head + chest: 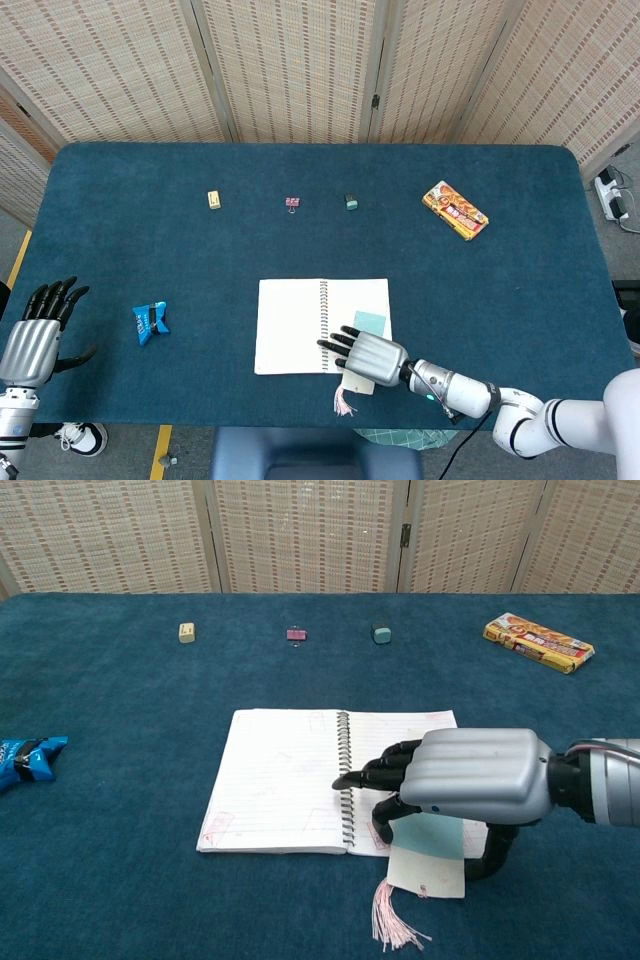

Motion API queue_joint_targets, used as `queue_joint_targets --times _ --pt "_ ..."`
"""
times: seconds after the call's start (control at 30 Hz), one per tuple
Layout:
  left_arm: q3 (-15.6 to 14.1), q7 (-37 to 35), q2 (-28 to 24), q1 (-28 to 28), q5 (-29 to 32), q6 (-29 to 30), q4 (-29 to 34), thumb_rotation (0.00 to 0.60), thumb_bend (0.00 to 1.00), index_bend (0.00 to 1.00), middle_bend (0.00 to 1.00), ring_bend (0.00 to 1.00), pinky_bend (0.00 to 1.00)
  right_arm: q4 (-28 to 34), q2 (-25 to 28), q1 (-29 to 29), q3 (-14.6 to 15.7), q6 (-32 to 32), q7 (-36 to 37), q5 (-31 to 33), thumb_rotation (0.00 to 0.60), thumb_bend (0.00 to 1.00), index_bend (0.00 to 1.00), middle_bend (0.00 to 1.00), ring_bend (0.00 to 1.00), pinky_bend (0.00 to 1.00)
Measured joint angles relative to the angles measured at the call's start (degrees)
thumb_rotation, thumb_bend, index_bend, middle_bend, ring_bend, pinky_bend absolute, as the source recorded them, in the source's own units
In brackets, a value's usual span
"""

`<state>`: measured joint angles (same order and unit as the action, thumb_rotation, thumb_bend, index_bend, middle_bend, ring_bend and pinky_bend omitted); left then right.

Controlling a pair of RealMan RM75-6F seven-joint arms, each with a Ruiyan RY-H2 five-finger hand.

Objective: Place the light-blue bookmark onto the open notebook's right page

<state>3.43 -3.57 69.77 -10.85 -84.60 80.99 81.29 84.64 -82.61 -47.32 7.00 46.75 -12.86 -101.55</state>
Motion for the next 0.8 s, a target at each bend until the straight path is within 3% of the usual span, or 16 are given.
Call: queue_joint_targets --times 0.43,0.8 --pt "0.2 0.9 0.4 -0.1 0.7 -0.6 -0.3 0.600 0.22 0.17 0.08 0.02 0.00 -7.8 -2.7 -2.8 -0.1 6.5 0.8 -8.6 0.600 0.20 0.40 0.00 0.11 0.13" --pt "0.4 1.2 0.5 -0.2 1.0 -0.8 -0.5 0.600 0.21 0.17 0.08 0.02 0.00 -12.4 -3.7 -4.8 3.0 11.7 3.2 -14.7 0.600 0.20 0.40 0.00 0.11 0.16"
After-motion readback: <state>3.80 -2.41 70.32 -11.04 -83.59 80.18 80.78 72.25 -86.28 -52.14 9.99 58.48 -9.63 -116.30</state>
